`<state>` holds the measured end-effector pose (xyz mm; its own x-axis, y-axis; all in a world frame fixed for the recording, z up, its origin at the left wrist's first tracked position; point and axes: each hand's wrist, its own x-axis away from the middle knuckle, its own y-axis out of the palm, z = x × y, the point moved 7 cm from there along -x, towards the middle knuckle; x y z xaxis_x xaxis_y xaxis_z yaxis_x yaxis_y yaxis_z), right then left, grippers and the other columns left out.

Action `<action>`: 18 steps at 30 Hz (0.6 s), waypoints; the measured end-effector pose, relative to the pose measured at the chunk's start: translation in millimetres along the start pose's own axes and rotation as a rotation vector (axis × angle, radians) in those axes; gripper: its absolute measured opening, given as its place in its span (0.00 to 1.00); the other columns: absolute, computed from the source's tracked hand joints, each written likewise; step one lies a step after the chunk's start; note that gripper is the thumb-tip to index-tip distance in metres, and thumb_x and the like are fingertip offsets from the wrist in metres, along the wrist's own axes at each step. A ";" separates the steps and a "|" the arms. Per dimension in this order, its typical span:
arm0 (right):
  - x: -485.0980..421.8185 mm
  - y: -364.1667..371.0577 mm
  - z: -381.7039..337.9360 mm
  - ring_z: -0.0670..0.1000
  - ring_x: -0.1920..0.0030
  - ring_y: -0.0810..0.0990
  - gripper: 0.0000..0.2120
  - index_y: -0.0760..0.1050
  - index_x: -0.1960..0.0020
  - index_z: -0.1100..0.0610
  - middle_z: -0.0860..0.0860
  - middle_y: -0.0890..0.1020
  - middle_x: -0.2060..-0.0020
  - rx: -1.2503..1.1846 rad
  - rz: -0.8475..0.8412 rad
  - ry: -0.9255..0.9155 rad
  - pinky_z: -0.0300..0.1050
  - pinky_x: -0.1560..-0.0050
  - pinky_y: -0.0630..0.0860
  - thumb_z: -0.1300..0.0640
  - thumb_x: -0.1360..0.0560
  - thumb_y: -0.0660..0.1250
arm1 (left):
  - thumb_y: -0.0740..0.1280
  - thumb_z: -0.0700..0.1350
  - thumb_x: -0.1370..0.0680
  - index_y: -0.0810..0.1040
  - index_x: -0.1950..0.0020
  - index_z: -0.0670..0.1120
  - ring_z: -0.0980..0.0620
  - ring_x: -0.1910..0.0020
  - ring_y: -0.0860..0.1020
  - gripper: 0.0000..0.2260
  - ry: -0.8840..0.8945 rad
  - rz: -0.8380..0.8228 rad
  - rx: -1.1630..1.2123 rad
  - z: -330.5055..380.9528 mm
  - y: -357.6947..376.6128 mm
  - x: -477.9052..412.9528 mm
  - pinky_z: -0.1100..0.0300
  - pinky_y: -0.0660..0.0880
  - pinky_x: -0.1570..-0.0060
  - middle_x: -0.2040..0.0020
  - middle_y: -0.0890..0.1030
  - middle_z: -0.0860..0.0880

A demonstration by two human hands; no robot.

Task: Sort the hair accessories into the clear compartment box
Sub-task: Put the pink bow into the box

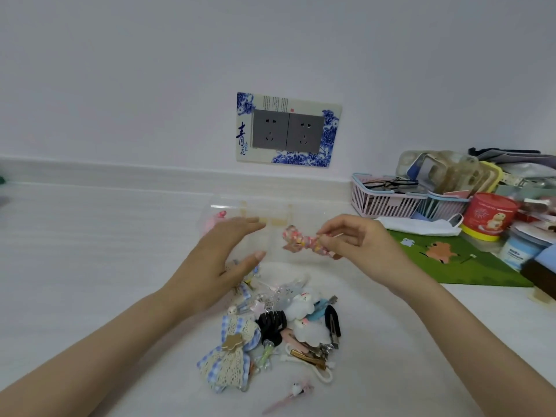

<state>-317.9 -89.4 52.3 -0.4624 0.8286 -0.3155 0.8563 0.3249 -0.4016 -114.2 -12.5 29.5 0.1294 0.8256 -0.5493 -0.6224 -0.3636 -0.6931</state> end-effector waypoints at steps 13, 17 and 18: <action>-63.8 99.4 -34.0 0.49 0.62 0.84 0.09 0.76 0.52 0.57 0.54 0.84 0.60 -0.380 -0.123 0.059 0.40 0.57 0.81 0.61 0.30 0.72 | 0.74 0.46 0.32 0.84 0.57 0.55 0.49 0.61 0.84 0.06 -0.260 0.327 0.649 -43.0 -33.7 -8.3 0.62 0.81 0.59 0.59 0.86 0.49; -75.0 109.0 -34.0 0.47 0.63 0.83 0.07 0.76 0.54 0.58 0.54 0.84 0.60 -0.366 -0.073 0.027 0.38 0.58 0.81 0.63 0.30 0.72 | 0.73 0.53 0.34 0.84 0.58 0.57 0.54 0.63 0.84 0.06 -0.276 0.377 0.621 -50.6 -36.6 -8.7 0.68 0.78 0.62 0.62 0.86 0.53; -77.7 111.0 -32.7 0.47 0.63 0.83 0.06 0.76 0.54 0.59 0.55 0.83 0.60 -0.355 -0.076 0.036 0.38 0.57 0.81 0.63 0.30 0.72 | 0.72 0.53 0.33 0.84 0.57 0.57 0.55 0.62 0.84 0.06 -0.270 0.362 0.587 -51.4 -35.7 -9.3 0.69 0.77 0.62 0.61 0.86 0.54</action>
<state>-179.3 -102.9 60.3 -0.5245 0.8097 -0.2633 0.8494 0.5187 -0.0968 -53.5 -29.3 35.4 -0.3093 0.8026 -0.5101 -0.9103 -0.4050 -0.0854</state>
